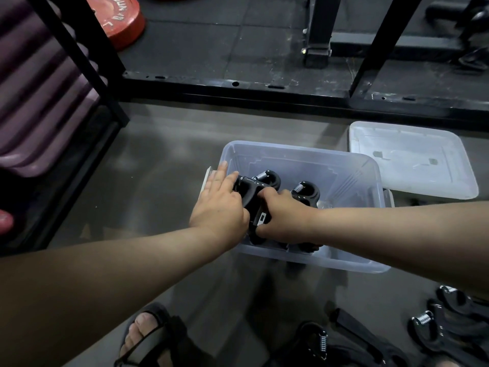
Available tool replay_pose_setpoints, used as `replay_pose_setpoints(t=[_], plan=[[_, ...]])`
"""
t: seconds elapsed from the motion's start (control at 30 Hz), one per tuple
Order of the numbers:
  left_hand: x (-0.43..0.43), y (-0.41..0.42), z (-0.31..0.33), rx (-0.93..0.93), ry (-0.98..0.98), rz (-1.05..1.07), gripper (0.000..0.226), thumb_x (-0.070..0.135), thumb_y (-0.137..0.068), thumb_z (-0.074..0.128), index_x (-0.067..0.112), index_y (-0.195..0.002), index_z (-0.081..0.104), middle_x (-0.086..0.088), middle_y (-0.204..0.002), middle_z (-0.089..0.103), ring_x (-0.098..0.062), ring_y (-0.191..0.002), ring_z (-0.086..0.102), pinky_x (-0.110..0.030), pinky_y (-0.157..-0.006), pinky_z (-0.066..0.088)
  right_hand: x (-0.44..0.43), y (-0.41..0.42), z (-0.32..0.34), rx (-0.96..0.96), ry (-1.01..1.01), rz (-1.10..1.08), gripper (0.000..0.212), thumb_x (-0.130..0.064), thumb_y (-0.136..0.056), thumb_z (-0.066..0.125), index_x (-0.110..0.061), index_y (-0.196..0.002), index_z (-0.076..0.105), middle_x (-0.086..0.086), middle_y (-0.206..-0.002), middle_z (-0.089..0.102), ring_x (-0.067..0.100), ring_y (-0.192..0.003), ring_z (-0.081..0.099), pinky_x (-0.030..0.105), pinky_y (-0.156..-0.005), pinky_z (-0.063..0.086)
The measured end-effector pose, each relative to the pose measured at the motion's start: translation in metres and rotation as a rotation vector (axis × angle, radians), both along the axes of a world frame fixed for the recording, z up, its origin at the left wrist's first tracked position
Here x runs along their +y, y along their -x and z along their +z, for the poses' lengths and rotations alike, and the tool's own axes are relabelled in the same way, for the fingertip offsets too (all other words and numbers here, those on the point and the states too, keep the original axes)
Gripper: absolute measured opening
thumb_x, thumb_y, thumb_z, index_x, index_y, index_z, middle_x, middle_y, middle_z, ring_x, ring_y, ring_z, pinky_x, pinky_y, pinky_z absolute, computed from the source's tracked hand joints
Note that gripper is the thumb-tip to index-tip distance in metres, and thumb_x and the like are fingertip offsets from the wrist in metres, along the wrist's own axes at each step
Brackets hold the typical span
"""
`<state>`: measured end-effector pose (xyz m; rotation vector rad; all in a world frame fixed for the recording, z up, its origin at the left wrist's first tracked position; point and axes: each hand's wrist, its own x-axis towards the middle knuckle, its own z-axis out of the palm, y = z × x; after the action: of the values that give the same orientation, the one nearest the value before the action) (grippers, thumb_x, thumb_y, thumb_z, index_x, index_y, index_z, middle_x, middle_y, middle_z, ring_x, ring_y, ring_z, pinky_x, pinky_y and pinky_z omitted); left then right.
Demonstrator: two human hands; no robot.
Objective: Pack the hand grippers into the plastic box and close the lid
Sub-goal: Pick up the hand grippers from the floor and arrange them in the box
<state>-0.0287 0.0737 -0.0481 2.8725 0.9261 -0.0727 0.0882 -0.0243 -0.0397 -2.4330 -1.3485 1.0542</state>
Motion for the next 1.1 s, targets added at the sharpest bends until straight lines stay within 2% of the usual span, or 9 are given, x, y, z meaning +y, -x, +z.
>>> replay_pose_setpoints(t=[0.13,0.3,0.47,0.53,0.63,0.77,0.9,0.97,1.1], plan=[[0.001,0.000,-0.004,-0.010,-0.011,-0.009,0.044,0.027,-0.089,0.039,0.010,-0.122,0.064,0.000,-0.162,0.020,-0.020,-0.150,-0.011,-0.041,-0.121,-0.006,-0.003,-0.004,-0.003,0.055,-0.056,-0.064,0.081,-0.045,-0.075,0.072,-0.019,-0.141,0.032,0.011,-0.128,0.046,0.025,-0.118,0.049,0.031,-0.096,0.043],[0.004,0.002,-0.011,-0.068,-0.036,-0.078,0.042,0.031,-0.095,0.042,0.015,-0.129,0.057,-0.001,-0.157,0.031,-0.023,-0.151,0.001,-0.041,-0.122,-0.007,0.002,-0.003,-0.006,0.035,-0.105,-0.144,0.074,-0.045,-0.074,0.073,-0.008,-0.128,0.041,0.011,-0.122,0.053,0.025,-0.107,0.055,0.029,-0.085,0.045],[0.003,0.004,-0.017,-0.299,-0.008,-0.042,0.050,0.027,-0.084,0.035,0.004,-0.117,0.066,-0.011,-0.138,0.056,-0.027,-0.138,0.042,-0.039,-0.121,0.011,0.001,0.002,-0.006,0.023,-0.092,-0.156,0.072,-0.041,-0.077,0.072,-0.004,-0.129,0.038,0.014,-0.126,0.048,0.028,-0.114,0.051,0.028,-0.090,0.041],[0.002,0.004,-0.017,-0.306,-0.024,-0.017,0.051,0.027,-0.081,0.034,0.002,-0.109,0.069,-0.013,-0.135,0.058,-0.029,-0.134,0.047,-0.034,-0.121,0.007,0.000,0.005,-0.006,0.030,-0.062,-0.187,0.068,-0.041,-0.080,0.069,-0.004,-0.128,0.038,0.016,-0.128,0.047,0.030,-0.116,0.050,0.030,-0.092,0.041],[-0.001,0.002,-0.012,-0.184,-0.046,-0.027,0.051,0.032,-0.086,0.032,0.005,-0.101,0.072,-0.009,-0.146,0.048,-0.025,-0.143,0.033,-0.033,-0.121,0.000,0.000,0.009,-0.003,0.082,-0.008,-0.199,0.063,-0.039,-0.088,0.062,0.000,-0.129,0.036,0.019,-0.129,0.049,0.032,-0.116,0.053,0.028,-0.084,0.039],[0.001,0.001,-0.006,-0.019,-0.060,-0.057,0.046,0.044,-0.096,0.042,0.014,-0.120,0.066,0.002,-0.162,0.019,-0.016,-0.151,0.000,-0.036,-0.121,-0.007,0.001,0.013,0.003,0.159,-0.029,-0.157,0.054,-0.032,-0.098,0.049,0.009,-0.130,0.031,0.023,-0.119,0.057,0.034,-0.105,0.058,0.033,-0.081,0.044],[0.001,0.001,-0.005,0.029,-0.040,-0.049,0.045,0.045,-0.094,0.046,0.016,-0.123,0.064,0.004,-0.162,0.015,-0.015,-0.151,-0.004,-0.035,-0.121,-0.008,0.003,0.015,0.005,0.183,-0.013,-0.218,0.046,-0.027,-0.095,0.054,0.007,-0.120,0.035,0.014,-0.099,0.060,0.020,-0.072,0.055,0.018,-0.047,0.038],[0.002,0.002,-0.006,0.035,-0.052,-0.055,0.044,0.046,-0.093,0.046,0.017,-0.122,0.064,0.004,-0.163,0.015,-0.016,-0.151,-0.004,-0.037,-0.121,-0.008,0.003,0.014,0.007,0.188,-0.029,-0.231,0.049,-0.027,-0.094,0.056,0.008,-0.120,0.035,0.011,-0.094,0.058,0.019,-0.073,0.055,0.018,-0.046,0.035],[0.001,-0.001,-0.002,0.133,-0.112,-0.130,0.048,0.042,-0.095,0.044,0.015,-0.134,0.052,-0.004,-0.160,0.023,-0.024,-0.151,0.007,-0.044,-0.121,-0.005,0.004,0.011,0.011,0.187,-0.009,-0.250,0.043,-0.029,-0.095,0.053,0.005,-0.118,0.037,0.017,-0.100,0.067,0.026,-0.074,0.062,0.029,-0.050,0.046]])
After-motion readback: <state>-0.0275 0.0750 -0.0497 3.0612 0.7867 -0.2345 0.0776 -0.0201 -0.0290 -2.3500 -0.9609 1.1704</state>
